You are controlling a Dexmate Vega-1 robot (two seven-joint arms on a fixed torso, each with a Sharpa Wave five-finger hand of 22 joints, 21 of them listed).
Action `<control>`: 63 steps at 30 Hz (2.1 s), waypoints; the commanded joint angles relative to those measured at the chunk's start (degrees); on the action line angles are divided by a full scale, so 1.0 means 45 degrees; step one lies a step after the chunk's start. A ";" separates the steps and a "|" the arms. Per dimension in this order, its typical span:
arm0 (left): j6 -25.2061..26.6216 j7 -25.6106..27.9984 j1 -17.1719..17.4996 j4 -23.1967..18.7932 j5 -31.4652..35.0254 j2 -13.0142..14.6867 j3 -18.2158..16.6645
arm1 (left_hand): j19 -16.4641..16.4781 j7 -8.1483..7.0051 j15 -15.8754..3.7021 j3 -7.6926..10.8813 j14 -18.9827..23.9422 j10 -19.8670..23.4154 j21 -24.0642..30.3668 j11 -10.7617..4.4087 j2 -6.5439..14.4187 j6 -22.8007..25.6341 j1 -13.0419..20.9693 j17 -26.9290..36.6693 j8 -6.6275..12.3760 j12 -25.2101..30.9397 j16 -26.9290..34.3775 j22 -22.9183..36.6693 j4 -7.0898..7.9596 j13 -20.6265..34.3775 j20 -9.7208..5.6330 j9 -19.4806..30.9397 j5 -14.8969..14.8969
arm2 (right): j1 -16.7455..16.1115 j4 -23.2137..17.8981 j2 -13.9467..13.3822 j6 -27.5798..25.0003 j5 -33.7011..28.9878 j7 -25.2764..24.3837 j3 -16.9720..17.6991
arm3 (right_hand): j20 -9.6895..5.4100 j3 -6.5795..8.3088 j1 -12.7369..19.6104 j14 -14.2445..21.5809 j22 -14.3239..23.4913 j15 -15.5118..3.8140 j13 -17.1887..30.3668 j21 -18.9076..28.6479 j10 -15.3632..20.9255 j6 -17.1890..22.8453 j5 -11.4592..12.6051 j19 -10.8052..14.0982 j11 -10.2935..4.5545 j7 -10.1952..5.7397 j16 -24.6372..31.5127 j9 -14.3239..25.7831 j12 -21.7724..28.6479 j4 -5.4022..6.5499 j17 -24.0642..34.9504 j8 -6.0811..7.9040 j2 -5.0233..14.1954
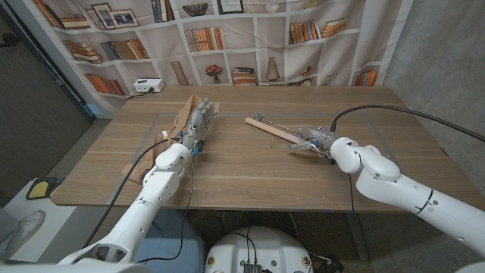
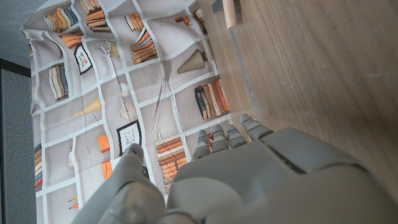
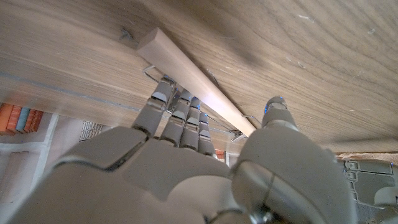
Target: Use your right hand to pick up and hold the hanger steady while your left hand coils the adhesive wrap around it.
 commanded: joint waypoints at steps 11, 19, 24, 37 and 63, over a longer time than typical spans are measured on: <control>0.0094 0.0085 0.0135 -0.0212 0.0005 0.0059 0.0029 | -0.0026 0.0010 -0.0017 0.0032 -0.0001 0.0024 0.0073 0.0032 0.0089 -0.0003 0.0031 0.0041 0.0031 0.0061 0.0093 0.0023 -0.0066 0.0060 0.0028 0.0032 -0.0002 | -0.0100 0.0116 0.0073 0.0113 0.0004 -0.0415 0.0004 | -0.0044 0.0048 -0.0123 0.0270 0.0017 -0.0080 0.0030 0.0091 0.0197 0.0251 0.0031 0.0218 -0.0032 -0.0034 0.0099 0.0032 0.0073 0.0072 0.0011 0.0117 0.0031; 0.0058 0.0081 0.0120 -0.0174 -0.0001 0.0066 0.0023 | -0.0021 0.0017 -0.0014 0.0031 -0.0002 0.0019 0.0075 0.0068 0.0093 0.0000 0.0029 0.0041 0.0033 0.0059 0.0093 0.0023 -0.0070 0.0060 0.0027 0.0033 -0.0002 | -0.0047 0.0193 0.0156 0.0064 -0.0127 -0.0430 -0.0083 | -0.0073 0.0142 0.0048 0.0445 0.0020 -0.0170 0.0034 0.0087 0.0419 0.0438 0.0063 0.0248 -0.0174 -0.0127 0.0139 0.0028 0.0147 -0.0028 -0.0017 0.0177 0.0161; 0.0060 0.0081 0.0135 -0.0171 -0.0015 0.0062 0.0021 | -0.0025 0.0016 -0.0012 0.0029 0.0005 0.0032 0.0073 0.0084 0.0094 0.0003 0.0025 0.0042 0.0034 0.0064 0.0095 0.0023 -0.0073 0.0061 0.0040 0.0033 -0.0002 | -0.0032 0.0250 0.0198 0.0062 -0.0244 -0.0474 -0.0152 | -0.0085 0.0188 0.0134 0.0615 0.0023 -0.0348 0.0055 0.0112 0.0620 0.0585 0.0064 0.0344 -0.0241 -0.0285 0.0202 0.0027 0.0216 -0.0089 -0.0015 0.0218 0.0251; 0.0061 0.0075 0.0141 -0.0163 -0.0029 0.0074 0.0017 | -0.0022 0.0000 -0.0017 0.0025 -0.0005 0.0011 0.0074 0.0062 0.0096 -0.0006 0.0019 0.0042 0.0030 0.0055 0.0091 0.0024 -0.0082 0.0061 0.0043 0.0032 -0.0003 | -0.0068 0.0354 0.0320 0.0011 -0.0446 -0.0588 -0.0230 | -0.0238 0.0542 0.1161 0.1065 0.0034 -0.0664 0.0232 0.0169 0.1087 0.1047 0.0080 0.0648 -0.0826 -0.0718 0.0368 0.0044 0.0420 -0.0679 -0.0004 0.0305 0.0387; 0.0075 0.0069 0.0108 -0.0091 -0.0035 0.0037 0.0008 | -0.0017 -0.0006 -0.0016 0.0018 -0.0005 0.0027 0.0075 0.0027 0.0103 -0.0003 0.0009 0.0042 0.0033 0.0060 0.0092 0.0024 -0.0097 0.0062 0.0043 0.0033 -0.0003 | -0.0027 0.0533 0.0436 0.0073 -0.0569 -0.0598 -0.0296 | -0.0375 0.0940 0.2496 0.1475 0.0056 -0.1329 0.0578 0.0221 0.1402 0.1417 0.0129 0.0973 -0.1465 -0.1235 0.0643 0.0100 0.0842 -0.0980 0.0245 0.0295 0.0563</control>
